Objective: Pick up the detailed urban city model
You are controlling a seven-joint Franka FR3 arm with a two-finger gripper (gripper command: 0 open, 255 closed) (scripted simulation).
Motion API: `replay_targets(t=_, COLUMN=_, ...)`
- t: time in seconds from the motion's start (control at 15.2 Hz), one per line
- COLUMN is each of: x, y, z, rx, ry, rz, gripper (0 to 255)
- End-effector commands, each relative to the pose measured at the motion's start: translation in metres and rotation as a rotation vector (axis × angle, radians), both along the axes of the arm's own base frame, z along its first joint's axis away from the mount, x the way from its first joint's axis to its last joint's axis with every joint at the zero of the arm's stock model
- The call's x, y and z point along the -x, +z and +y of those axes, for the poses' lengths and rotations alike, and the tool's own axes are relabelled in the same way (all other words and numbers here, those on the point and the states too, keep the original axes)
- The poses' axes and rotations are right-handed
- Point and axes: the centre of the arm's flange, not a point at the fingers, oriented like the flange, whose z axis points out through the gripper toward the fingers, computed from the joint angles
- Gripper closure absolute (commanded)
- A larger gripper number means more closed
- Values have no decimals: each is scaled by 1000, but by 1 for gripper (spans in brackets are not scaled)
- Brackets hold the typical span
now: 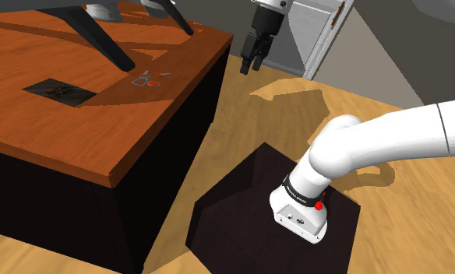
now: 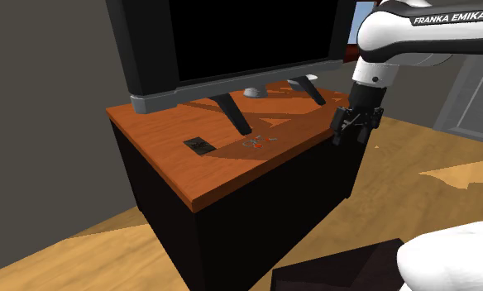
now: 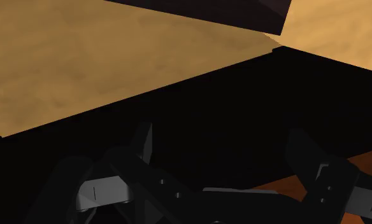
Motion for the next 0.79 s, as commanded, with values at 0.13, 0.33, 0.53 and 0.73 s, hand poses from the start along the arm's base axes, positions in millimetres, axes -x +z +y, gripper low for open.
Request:
replay_targets(t=0.13, x=-11, y=-1, z=24, rx=3, ry=-8, rz=0, gripper=0)
replay_targets(t=0.33, x=-28, y=-2, z=61, rx=9, ry=-21, rz=0, gripper=0)
replay_targets(t=0.53, x=-46, y=-3, z=97, rx=14, ry=-34, rz=-1, gripper=0)
replay_targets(t=0.73, x=-64, y=-5, z=132, rx=19, ry=-47, rz=-1, gripper=0)
